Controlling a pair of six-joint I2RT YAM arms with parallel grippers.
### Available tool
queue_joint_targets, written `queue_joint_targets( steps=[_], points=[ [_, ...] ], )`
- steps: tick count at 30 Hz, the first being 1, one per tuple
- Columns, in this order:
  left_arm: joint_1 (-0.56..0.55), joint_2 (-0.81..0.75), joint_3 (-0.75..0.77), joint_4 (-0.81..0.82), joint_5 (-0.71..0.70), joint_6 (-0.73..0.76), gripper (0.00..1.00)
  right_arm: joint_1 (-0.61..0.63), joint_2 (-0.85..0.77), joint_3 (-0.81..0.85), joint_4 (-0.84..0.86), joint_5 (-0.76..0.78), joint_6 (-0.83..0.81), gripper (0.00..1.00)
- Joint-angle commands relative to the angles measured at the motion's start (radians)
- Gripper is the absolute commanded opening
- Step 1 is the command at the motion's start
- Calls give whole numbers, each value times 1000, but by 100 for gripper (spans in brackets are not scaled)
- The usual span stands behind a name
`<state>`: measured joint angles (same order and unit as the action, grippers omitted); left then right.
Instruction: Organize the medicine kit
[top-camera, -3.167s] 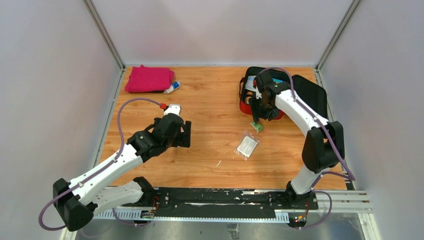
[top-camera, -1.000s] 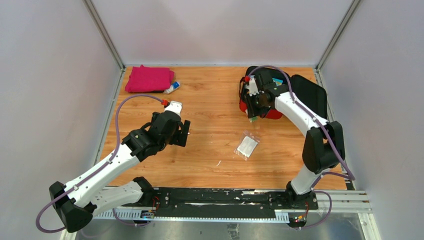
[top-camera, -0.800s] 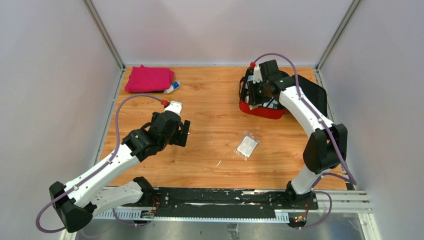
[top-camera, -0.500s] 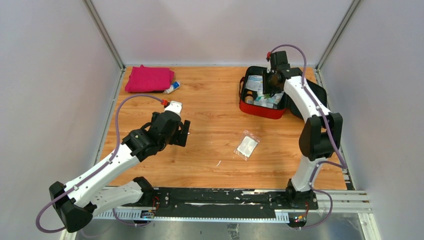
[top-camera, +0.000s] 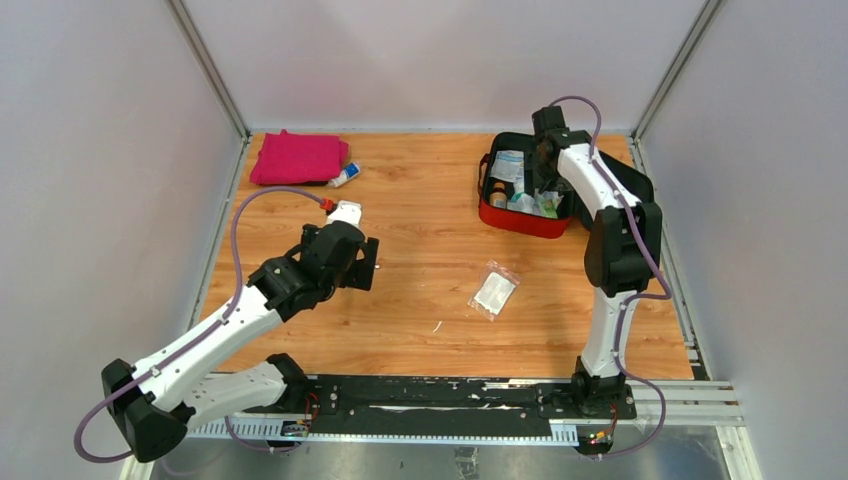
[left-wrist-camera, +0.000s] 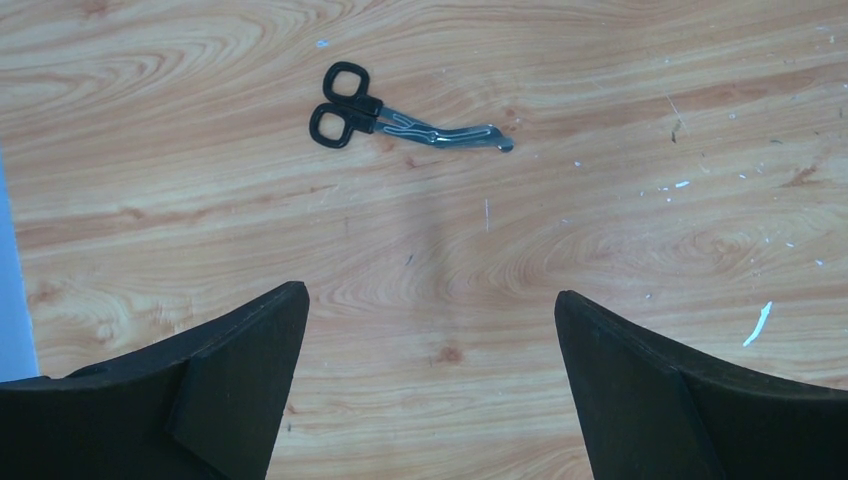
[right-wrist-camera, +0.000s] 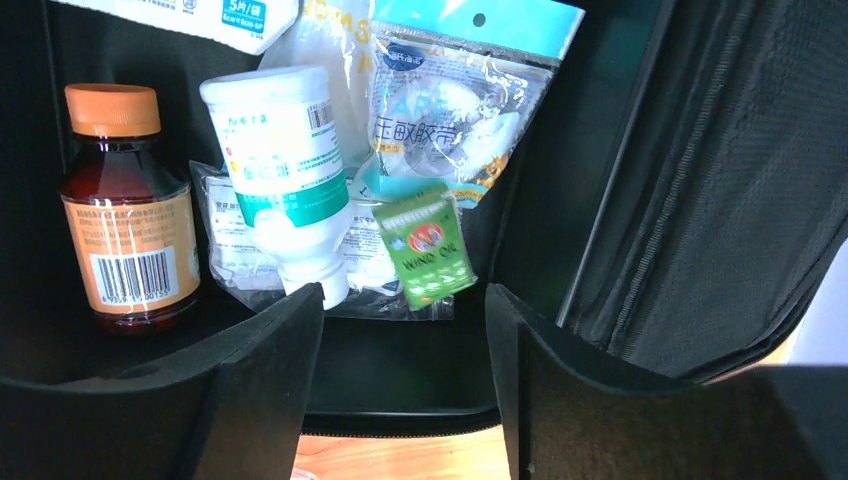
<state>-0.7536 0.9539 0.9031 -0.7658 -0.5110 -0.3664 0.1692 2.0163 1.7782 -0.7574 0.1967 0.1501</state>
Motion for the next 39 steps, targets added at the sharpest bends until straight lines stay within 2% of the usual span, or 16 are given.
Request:
queue_joint_targets(
  steps=[1, 4, 8, 12, 15, 19, 25, 30, 39],
  points=[
    [16, 24, -22, -4, -51, -91, 100, -9, -12, 31, -39, 54, 10, 68],
    [51, 43, -38, 11, -39, -151, 100, -10, -57, 20, -50, 48, 24, 70],
    [182, 53, -82, 67, 37, -234, 100, -7, -206, -58, -46, -61, 86, 68],
    [354, 78, -140, 135, 127, -321, 99, 16, -380, -198, -3, -169, 170, 63],
    [429, 136, -157, 196, 163, -374, 97, 47, -506, -335, 45, -235, 212, 62],
    [436, 261, -121, 248, 122, -421, 96, 74, -640, -460, 78, -310, 256, 61],
    [436, 434, -37, 297, 84, -445, 94, 110, -781, -587, 78, -327, 266, 60],
    [436, 537, 11, 283, 54, -485, 94, 112, -836, -660, 78, -316, 261, 59],
    [436, 684, 56, 322, 71, -494, 90, 112, -848, -697, 78, -321, 254, 58]
  ],
)
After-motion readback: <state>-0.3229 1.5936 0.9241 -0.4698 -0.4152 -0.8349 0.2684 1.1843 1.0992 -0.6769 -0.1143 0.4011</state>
